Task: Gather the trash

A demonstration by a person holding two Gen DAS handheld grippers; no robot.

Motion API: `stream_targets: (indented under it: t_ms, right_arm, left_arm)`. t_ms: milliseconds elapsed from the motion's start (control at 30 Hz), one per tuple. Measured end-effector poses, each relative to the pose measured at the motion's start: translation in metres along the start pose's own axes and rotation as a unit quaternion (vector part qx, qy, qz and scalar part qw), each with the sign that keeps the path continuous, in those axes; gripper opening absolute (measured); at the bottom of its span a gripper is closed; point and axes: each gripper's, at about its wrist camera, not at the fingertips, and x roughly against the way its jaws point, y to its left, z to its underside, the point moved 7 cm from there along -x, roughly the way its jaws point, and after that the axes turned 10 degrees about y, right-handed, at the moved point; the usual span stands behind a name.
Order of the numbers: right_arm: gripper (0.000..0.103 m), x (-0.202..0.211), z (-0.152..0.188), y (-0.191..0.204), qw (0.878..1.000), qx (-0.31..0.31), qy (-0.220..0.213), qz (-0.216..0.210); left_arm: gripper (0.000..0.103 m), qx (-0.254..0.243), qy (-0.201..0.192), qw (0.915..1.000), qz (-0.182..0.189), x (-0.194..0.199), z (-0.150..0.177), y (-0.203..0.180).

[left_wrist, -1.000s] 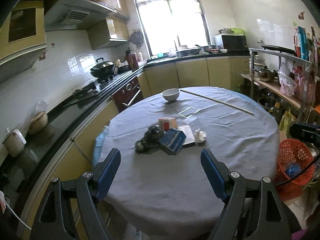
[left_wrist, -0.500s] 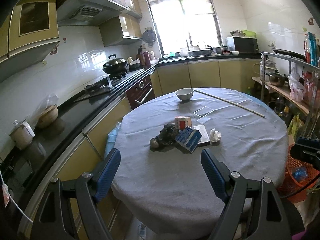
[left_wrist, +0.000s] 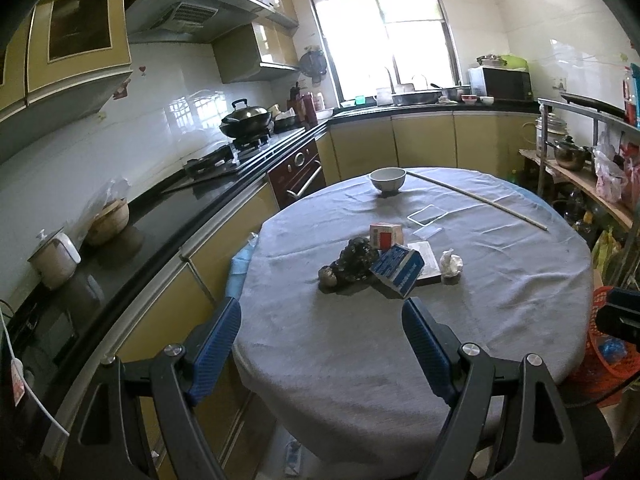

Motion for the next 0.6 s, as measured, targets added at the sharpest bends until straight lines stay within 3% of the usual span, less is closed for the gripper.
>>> stream_targets:
  t_ms: [333, 600]
  right_arm:
    - [0.061, -0.005, 0.002, 0.006, 1.000, 0.006, 0.006, -0.002]
    - [0.061, -0.014, -0.017, 0.021, 1.000, 0.027, 0.002, -0.007]
  left_arm:
    - [0.083, 0.005, 0.007, 1.0000, -0.002, -0.004, 0.003, 0.004]
    - [0.083, 0.011, 0.014, 0.9998, -0.008, -0.010, 0.006, 0.012]
